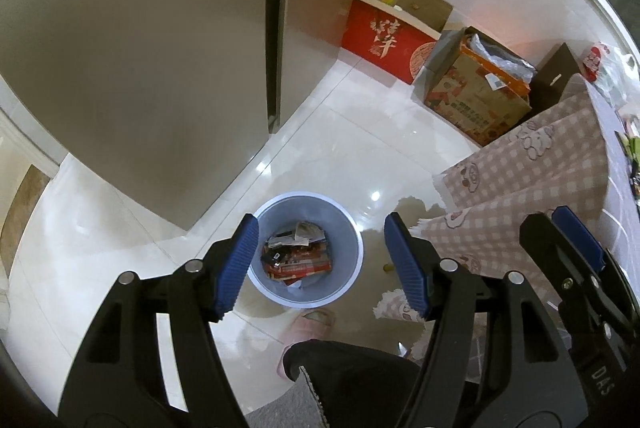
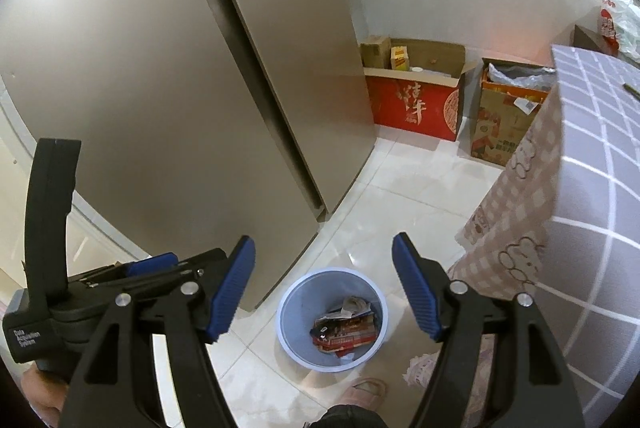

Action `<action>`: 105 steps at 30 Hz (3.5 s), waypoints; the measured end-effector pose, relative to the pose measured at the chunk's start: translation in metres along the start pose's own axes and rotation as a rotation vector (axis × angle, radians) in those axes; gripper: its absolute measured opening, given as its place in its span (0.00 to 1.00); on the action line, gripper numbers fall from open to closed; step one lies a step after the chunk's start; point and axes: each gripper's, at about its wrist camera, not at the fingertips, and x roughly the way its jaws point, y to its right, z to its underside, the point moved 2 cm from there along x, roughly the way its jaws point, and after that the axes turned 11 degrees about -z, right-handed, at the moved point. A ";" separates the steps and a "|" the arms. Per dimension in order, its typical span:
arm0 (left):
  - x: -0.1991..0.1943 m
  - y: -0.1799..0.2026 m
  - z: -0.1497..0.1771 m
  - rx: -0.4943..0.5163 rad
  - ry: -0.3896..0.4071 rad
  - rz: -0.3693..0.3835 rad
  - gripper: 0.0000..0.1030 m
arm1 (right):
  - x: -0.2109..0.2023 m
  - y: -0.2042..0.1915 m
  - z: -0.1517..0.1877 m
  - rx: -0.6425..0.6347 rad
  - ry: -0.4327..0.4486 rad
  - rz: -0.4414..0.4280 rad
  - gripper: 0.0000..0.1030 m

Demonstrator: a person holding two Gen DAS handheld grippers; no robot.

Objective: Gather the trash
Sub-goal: 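Move both open tools back to the table, then grasp the orange-printed plastic bag with the right tool while the left tool grasps a black packet, then carry both items over the bin and open the right tool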

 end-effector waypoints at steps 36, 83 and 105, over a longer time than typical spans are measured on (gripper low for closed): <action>-0.121 0.397 0.010 0.584 0.234 0.222 0.76 | -0.311 0.320 0.010 0.392 0.259 0.411 0.78; -0.125 0.185 0.005 0.289 0.202 0.327 0.22 | -0.184 0.115 -0.033 0.099 0.134 0.074 0.49; -0.016 -0.044 -0.005 -0.013 0.074 0.030 0.23 | 0.031 -0.033 -0.011 -0.050 -0.182 -0.125 0.65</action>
